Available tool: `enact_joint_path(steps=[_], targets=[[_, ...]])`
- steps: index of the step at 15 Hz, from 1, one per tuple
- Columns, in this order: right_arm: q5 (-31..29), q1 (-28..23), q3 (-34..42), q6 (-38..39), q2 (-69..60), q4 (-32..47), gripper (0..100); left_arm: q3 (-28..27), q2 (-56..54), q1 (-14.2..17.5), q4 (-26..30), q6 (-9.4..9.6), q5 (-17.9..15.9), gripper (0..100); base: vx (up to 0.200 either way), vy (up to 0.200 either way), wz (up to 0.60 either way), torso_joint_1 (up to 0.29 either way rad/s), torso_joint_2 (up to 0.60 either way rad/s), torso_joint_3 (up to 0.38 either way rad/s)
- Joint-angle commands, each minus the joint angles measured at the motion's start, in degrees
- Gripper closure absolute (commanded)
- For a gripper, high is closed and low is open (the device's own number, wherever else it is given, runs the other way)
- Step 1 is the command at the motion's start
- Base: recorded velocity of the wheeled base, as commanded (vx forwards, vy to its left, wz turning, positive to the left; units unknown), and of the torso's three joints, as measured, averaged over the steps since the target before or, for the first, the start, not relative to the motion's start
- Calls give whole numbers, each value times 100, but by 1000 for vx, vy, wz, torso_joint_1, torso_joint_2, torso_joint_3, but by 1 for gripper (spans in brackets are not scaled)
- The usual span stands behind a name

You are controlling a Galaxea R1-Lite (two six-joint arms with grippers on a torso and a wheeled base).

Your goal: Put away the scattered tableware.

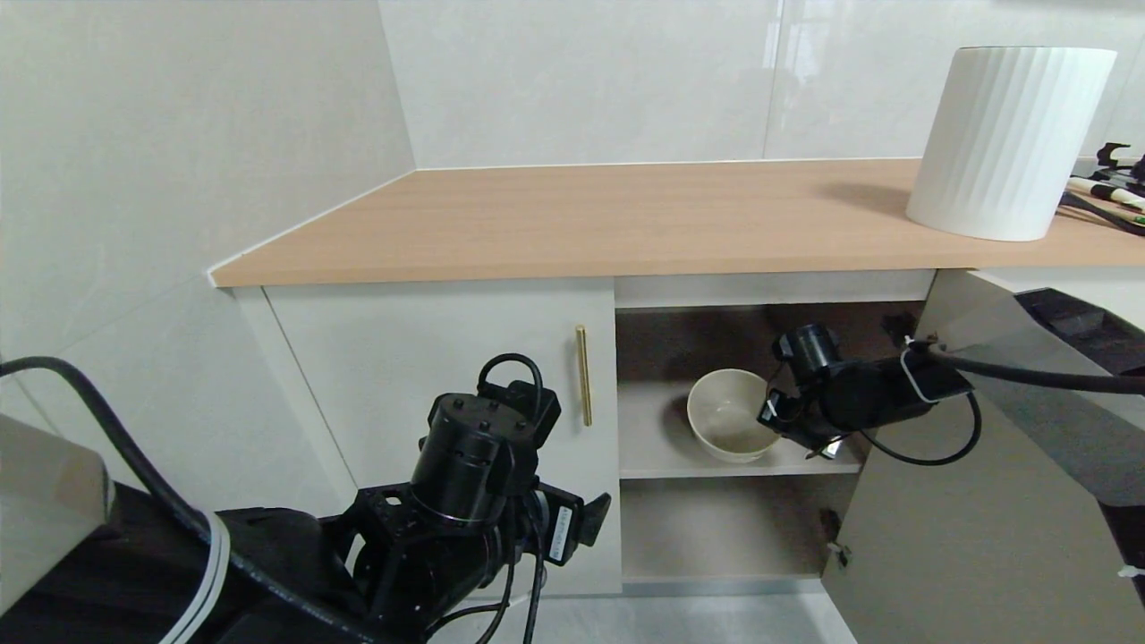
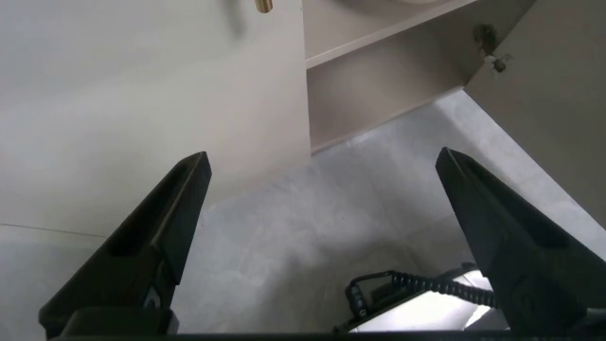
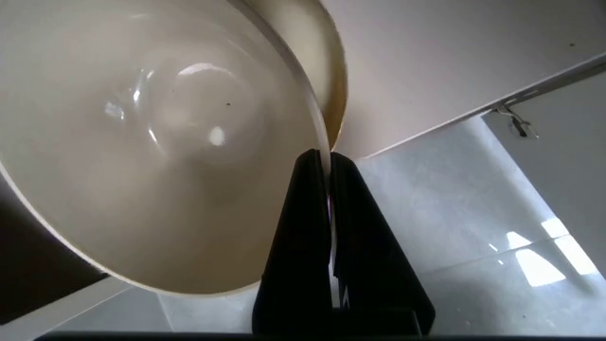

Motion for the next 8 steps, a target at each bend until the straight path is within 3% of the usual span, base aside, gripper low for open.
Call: enact_joint_path(steps=[1,8], targets=[[-4,-3,-87,-2,82,-1,100,-1,20,-1,-1,-3,4,0,0,0,0,0,0,0],[-91,-82,-131,15,90,-1,100,-1,20,-1,-10,-3,4,0,0,0,0,0,0,0]])
